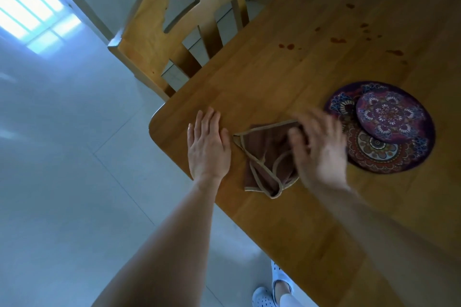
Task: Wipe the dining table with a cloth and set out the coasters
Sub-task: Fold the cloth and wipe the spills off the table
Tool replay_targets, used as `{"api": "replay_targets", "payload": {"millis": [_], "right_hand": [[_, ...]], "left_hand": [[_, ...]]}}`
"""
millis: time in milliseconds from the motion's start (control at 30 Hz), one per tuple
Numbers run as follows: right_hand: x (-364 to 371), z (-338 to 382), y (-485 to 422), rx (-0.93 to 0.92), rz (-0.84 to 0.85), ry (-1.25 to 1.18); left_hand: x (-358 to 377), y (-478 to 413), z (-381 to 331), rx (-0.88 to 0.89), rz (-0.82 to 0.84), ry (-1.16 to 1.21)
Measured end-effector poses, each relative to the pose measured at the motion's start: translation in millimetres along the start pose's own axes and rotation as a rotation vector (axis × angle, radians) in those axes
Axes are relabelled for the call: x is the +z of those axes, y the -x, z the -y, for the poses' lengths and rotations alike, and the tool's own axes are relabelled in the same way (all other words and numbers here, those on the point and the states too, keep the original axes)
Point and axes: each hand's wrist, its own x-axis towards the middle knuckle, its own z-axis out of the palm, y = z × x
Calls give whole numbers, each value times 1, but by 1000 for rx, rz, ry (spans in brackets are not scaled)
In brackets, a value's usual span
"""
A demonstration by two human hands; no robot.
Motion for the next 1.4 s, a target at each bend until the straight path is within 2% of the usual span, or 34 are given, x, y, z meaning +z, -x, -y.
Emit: {"api": "replay_targets", "payload": {"millis": [67,167,367,467,633,800,1000,1133,1267,1400], "right_hand": [[23,28,13,-46,210,199],[41,32,9,-64,310,352],[34,5,-53,-142,360,405],[34,-2,-88,-59,385,400],[55,20,-110,70,323,389],[77,61,-72,-188,365,358],[45,37,-11,-258,399,281],[22,8,27,-194,388,356],[20,13,41,-28,305,376],[45,47,37,197,201,331]], "left_hand": [[-1,1,0,7,-5,-6],[-2,0,-2,8,-4,-6],[0,-2,-2,-16,-2,-9],[2,-1,0,-4,-18,-16],[3,-3,1,0,-10,-27],[-1,-3,-1,18,11,5],[-3,-1,-2,1,25,45],[0,-1,2,22,9,18],[-5,-6,6,23,34,67],[-15,-39,51,214,9,66]]}}
